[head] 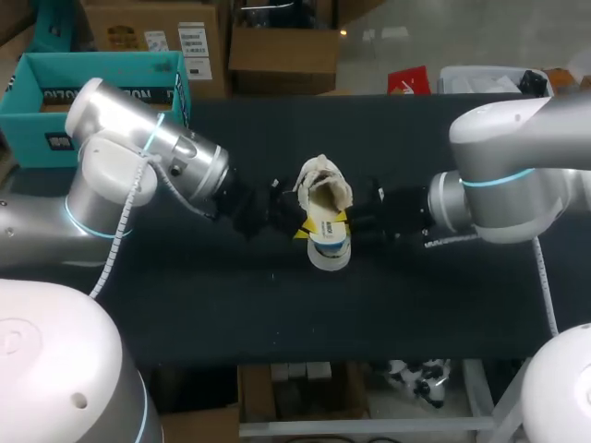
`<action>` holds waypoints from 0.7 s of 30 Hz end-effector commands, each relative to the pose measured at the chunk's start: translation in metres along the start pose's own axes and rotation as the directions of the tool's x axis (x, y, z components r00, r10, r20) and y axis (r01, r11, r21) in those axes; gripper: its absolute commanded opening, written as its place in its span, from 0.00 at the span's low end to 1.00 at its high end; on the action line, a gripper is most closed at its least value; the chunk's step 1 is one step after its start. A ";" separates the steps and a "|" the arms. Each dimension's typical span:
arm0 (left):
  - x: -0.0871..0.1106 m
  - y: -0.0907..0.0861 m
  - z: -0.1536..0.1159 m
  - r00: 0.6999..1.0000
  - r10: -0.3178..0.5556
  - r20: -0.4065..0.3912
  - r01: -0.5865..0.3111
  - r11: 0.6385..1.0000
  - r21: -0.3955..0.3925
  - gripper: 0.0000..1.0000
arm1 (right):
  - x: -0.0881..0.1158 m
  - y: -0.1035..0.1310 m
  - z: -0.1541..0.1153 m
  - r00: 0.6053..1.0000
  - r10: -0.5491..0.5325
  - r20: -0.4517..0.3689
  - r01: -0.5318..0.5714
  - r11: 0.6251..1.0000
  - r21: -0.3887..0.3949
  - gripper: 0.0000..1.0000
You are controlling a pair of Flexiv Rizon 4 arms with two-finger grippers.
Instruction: Open the shoe tongue, take the insole out of the shoe, put the insole back into the shoe, and pack the shoe into the shoebox
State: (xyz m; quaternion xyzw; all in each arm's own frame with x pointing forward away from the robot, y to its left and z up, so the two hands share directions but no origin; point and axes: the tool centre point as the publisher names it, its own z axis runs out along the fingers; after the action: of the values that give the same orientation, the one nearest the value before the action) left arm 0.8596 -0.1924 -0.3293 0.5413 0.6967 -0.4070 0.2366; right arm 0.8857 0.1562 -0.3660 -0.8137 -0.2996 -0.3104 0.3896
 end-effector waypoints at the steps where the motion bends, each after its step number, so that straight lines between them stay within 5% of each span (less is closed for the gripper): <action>1: 0.000 0.002 0.003 1.000 -0.006 -0.001 0.006 1.000 -0.007 0.00 | -0.002 -0.004 -0.001 1.000 0.001 -0.010 -0.001 1.000 0.011 0.00; 3: 0.000 0.003 0.003 1.000 -0.010 -0.001 0.010 1.000 -0.009 0.00 | -0.003 -0.009 -0.002 1.000 0.003 -0.009 -0.003 1.000 0.013 0.42; 4: 0.000 0.003 0.003 1.000 -0.011 -0.001 0.011 1.000 -0.010 0.00 | -0.003 -0.012 -0.002 1.000 0.004 -0.006 -0.004 1.000 0.012 0.47; 6: 0.000 0.003 0.003 1.000 -0.014 -0.001 0.014 1.000 -0.010 0.00 | -0.006 -0.017 -0.005 1.000 0.010 -0.001 -0.010 1.000 0.006 0.47; 17: 0.003 0.000 0.003 1.000 -0.028 -0.004 0.028 1.000 -0.013 0.00 | -0.015 -0.029 -0.013 1.000 0.023 -0.005 -0.023 1.000 -0.003 0.09; 21: 0.004 -0.001 0.003 0.999 -0.032 -0.006 0.032 0.999 -0.015 0.00 | -0.016 -0.031 -0.014 1.000 0.024 -0.003 -0.024 1.000 -0.002 0.11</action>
State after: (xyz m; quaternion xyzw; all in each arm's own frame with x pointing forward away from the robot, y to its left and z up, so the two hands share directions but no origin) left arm 0.8575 -0.1919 -0.3322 0.5314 0.7078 -0.4048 0.2298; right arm 0.8526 0.1573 -0.3571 -0.8176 -0.2892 -0.3066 0.3924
